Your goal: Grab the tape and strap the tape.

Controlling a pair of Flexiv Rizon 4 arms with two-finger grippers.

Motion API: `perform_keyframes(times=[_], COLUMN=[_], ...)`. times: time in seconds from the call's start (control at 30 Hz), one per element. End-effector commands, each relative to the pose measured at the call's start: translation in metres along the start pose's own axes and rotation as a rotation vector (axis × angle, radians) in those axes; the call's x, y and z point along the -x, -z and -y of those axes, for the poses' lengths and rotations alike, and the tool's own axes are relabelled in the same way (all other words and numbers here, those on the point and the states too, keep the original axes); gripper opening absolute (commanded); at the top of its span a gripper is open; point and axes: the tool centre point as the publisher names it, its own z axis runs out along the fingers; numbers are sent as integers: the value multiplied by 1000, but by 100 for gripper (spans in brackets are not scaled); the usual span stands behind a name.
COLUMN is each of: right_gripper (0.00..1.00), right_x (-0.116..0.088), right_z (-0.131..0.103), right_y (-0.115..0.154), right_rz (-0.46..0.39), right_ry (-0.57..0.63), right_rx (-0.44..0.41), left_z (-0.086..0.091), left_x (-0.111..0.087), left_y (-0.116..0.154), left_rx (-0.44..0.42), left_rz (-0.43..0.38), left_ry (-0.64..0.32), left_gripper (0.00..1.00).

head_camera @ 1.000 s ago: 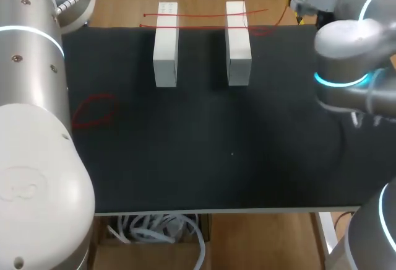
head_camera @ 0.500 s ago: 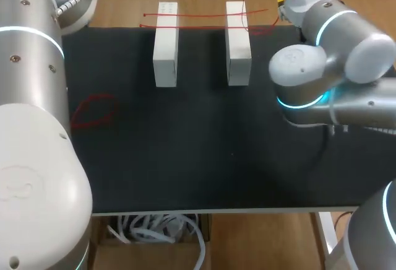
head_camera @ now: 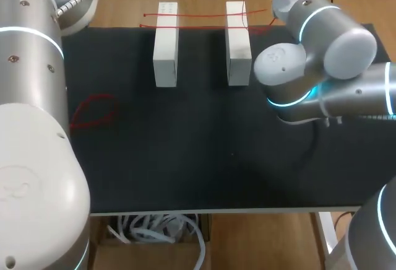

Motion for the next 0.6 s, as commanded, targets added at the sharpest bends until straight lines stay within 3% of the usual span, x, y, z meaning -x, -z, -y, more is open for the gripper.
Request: perform_keyframes(times=[0.03, 0.17, 0.37, 0.43, 0.47, 0.6], right_gripper=[0, 0, 0, 0, 0, 0], right_x=[3, 4, 3, 2, 3, 3], right_z=[-7, -8, -5, -4, -4, -4], right_y=[1, 0, 1, 2, 4, 4], right_rz=[-19, -44, -70, -78, -95, -95], right_ry=[89, 177, 199, 125, 16, 16], right_rx=[-32, -12, -21, -45, 10, 10], left_z=[0, 0, 0, 0, 0, 0], left_x=[0, 0, 0, 0, 0, 0], left_y=[1, 1, 1, 1, 1, 1], left_rx=[4, 4, 4, 4, 4, 4], left_rz=[-2, -2, -2, -2, -2, -2], left_ry=[1, 1, 1, 1, 1, 1], left_gripper=[0, 0, 0, 0, 0, 0])
